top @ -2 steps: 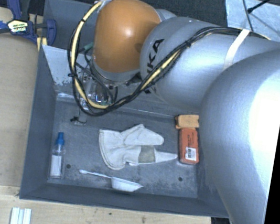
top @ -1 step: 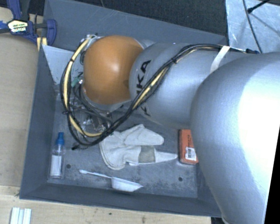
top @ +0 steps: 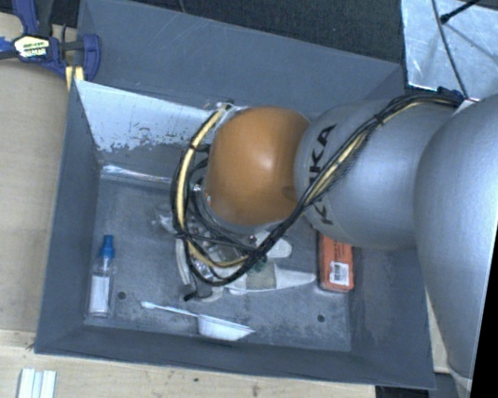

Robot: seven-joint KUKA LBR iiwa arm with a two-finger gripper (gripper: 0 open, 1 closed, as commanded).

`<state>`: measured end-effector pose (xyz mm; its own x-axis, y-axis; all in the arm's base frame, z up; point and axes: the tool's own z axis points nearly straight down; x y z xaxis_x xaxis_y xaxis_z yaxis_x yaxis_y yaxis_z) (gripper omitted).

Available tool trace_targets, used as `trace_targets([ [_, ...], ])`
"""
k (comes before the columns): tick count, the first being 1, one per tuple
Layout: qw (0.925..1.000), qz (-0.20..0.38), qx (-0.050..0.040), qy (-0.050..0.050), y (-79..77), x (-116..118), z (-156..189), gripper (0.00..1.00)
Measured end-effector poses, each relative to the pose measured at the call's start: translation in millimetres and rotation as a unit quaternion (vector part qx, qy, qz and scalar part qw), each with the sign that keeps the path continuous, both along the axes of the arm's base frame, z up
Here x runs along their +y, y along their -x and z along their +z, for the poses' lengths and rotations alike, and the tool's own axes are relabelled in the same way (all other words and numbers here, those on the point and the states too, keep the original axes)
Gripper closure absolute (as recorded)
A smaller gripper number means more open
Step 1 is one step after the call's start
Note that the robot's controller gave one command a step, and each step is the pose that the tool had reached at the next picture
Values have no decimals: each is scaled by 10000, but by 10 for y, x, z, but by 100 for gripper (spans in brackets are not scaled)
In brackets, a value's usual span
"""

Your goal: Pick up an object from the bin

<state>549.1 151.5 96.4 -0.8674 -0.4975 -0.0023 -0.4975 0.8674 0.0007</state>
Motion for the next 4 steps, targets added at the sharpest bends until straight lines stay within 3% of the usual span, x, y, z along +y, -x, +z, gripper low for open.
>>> trace_targets([
  [1,9968,794,-8,7,13,469,49,0],
  [2,9900,1410,-6,-7,-47,161,-94,0],
  [3,9652,2614,-28,12,-482,-850,-229,100],
  [4,9653,2612,-27,12,-482,-850,-228,100],
])
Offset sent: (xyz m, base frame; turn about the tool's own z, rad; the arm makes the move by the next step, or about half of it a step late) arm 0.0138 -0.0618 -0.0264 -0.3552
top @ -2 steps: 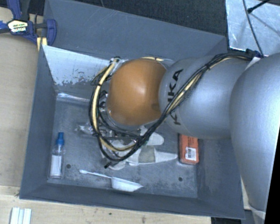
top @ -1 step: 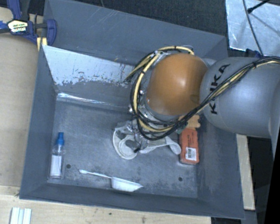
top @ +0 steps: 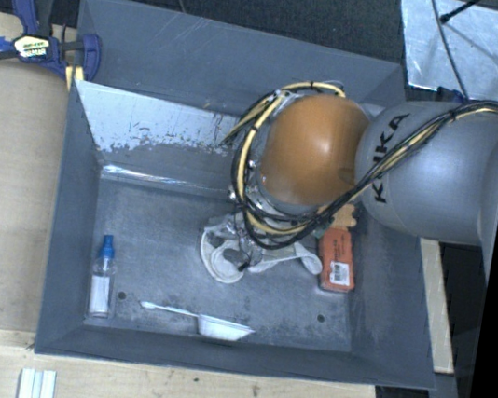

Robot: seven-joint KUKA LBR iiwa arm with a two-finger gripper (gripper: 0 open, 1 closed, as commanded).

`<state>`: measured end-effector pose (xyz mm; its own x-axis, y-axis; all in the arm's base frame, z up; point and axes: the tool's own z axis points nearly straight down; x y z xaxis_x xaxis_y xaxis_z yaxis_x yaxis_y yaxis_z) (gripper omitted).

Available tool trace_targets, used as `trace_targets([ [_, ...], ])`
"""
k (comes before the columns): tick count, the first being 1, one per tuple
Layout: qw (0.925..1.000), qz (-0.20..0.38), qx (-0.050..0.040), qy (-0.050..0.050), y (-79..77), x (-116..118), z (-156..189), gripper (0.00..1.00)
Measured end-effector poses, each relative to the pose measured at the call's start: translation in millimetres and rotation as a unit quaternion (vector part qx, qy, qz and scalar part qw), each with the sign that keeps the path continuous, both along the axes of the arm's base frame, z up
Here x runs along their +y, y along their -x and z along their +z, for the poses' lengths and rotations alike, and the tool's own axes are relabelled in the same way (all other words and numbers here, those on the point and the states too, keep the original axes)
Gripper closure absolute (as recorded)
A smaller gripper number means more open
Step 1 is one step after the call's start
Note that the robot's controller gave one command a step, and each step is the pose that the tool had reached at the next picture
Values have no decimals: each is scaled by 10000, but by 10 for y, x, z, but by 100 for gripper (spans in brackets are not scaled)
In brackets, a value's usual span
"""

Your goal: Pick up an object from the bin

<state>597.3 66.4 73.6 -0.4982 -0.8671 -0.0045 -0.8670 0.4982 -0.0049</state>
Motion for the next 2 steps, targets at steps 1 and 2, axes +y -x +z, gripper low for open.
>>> trace_targets([
  [1,10000,-5,-2,-5,0,1,13,100],
  [2,10000,-8,2,-9,1,4,49,100],
])
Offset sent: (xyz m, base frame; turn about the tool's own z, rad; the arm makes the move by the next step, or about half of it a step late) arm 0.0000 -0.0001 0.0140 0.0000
